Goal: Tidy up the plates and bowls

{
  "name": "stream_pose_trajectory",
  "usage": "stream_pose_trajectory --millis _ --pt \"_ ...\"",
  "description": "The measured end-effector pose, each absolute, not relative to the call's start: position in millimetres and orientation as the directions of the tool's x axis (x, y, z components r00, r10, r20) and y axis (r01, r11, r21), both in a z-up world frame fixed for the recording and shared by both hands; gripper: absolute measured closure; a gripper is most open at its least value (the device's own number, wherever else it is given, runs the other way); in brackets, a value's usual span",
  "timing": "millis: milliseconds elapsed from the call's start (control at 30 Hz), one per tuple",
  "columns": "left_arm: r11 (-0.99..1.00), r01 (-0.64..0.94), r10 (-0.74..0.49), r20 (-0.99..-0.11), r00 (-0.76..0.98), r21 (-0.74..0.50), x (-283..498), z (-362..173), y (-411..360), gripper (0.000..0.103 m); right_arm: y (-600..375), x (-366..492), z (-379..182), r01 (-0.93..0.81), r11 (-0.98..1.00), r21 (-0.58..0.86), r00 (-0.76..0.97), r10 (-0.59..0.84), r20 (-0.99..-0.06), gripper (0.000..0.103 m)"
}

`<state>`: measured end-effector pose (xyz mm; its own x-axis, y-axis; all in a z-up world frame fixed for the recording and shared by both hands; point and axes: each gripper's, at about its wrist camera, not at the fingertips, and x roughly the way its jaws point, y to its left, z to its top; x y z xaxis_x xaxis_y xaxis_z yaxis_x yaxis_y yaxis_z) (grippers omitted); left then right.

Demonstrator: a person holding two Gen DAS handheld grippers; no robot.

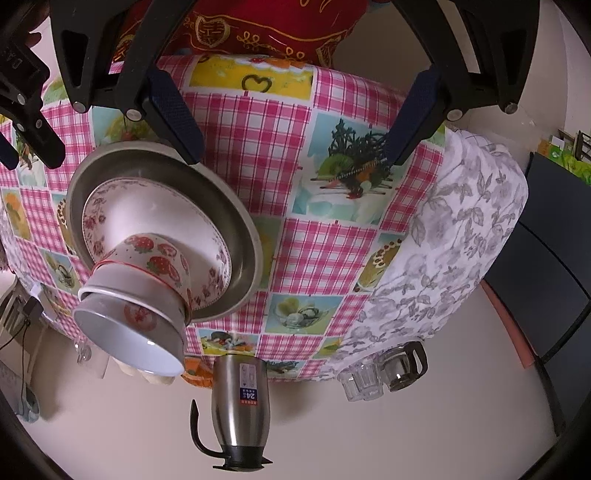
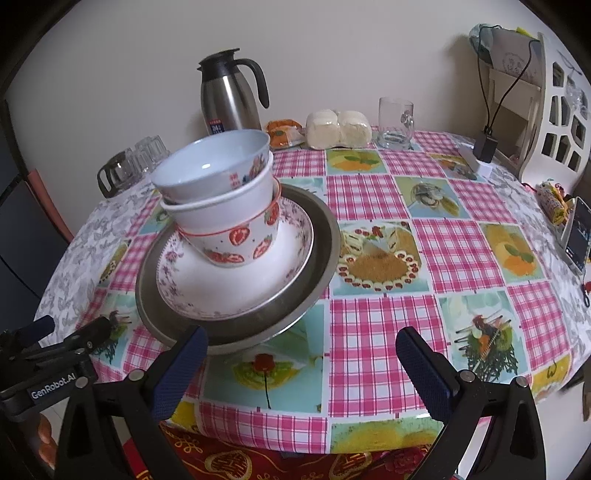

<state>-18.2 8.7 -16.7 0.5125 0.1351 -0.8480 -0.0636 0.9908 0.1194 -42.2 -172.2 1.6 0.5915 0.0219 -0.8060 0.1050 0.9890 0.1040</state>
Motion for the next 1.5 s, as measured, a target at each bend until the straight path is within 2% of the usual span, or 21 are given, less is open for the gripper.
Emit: stream_pose_trajectory --millis 1500 --pt "0.99 -0.061 0.138 -0.877 0.459 0.124 -7 -26 15 0.004 -172 -34 -11 0.105 0.992 0.07 0.555 0.0 -0.832 0.0"
